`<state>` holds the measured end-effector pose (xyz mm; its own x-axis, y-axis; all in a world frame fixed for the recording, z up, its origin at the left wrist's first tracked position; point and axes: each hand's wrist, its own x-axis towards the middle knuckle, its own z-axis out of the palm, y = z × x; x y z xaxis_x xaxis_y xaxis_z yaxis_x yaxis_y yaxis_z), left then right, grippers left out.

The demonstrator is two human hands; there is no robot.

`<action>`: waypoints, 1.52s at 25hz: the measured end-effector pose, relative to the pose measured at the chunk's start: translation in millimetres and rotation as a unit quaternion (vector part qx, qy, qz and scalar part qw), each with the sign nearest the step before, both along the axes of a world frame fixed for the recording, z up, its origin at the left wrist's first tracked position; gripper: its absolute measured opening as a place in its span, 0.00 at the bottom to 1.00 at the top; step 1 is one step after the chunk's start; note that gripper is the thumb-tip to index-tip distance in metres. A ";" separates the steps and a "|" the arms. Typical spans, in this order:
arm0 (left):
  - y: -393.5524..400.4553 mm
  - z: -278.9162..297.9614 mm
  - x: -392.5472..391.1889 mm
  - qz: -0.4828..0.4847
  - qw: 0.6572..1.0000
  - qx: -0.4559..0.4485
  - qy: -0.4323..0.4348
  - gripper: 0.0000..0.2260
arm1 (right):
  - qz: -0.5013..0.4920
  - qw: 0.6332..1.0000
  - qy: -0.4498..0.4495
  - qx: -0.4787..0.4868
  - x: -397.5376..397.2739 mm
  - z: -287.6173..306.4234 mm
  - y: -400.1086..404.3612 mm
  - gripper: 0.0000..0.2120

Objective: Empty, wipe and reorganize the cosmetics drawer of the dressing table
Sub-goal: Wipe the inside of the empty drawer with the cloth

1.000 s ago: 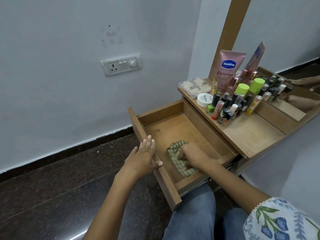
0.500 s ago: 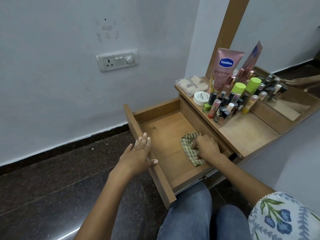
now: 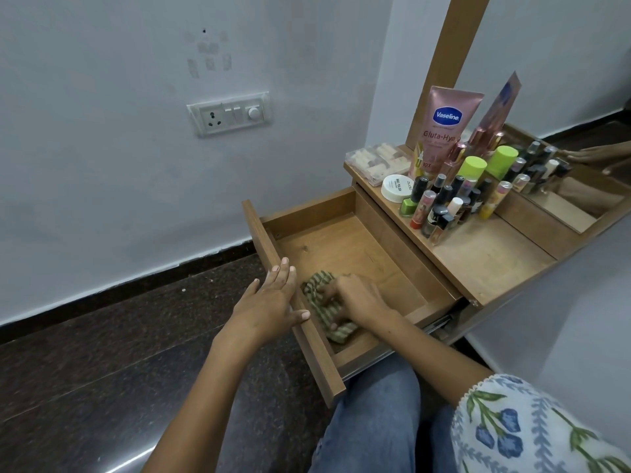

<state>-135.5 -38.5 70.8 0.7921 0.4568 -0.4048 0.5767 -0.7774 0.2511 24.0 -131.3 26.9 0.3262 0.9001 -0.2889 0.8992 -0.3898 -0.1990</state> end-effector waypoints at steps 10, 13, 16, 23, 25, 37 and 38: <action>-0.3 -1.4 -2.0 0.001 1.000 -0.010 -0.004 0.36 | 0.000 0.994 0.100 -0.030 8.5 -9.8 15.3 0.20; 0.8 -2.5 -1.5 0.001 1.000 -0.009 -0.006 0.36 | 0.034 0.992 0.097 -0.067 1.3 -3.6 -7.4 0.21; -0.6 -1.8 -1.3 0.002 1.000 -0.008 -0.002 0.36 | 0.041 0.997 0.042 -0.043 -8.7 2.0 -17.7 0.21; 0.0 -1.6 0.1 0.009 1.000 -0.014 -0.003 0.36 | -0.100 0.995 0.006 0.006 14.1 10.4 0.6 0.22; -0.6 -1.3 0.5 0.008 1.000 -0.012 -0.001 0.36 | -0.099 0.995 0.026 0.004 20.6 11.6 4.8 0.22; -1.9 -3.1 1.9 0.013 1.000 -0.027 -0.008 0.37 | -0.110 0.989 -0.082 -0.049 28.3 14.9 -14.4 0.14; -2.0 -2.9 2.1 0.012 1.000 -0.025 -0.006 0.37 | -0.138 0.984 -0.088 -0.062 40.5 20.3 -18.3 0.15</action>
<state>-133.4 -40.6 67.8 0.7859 0.4557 -0.4179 0.5922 -0.7492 0.2968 64.5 -149.6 47.1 0.6090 0.7311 -0.3077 0.7714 -0.6361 0.0153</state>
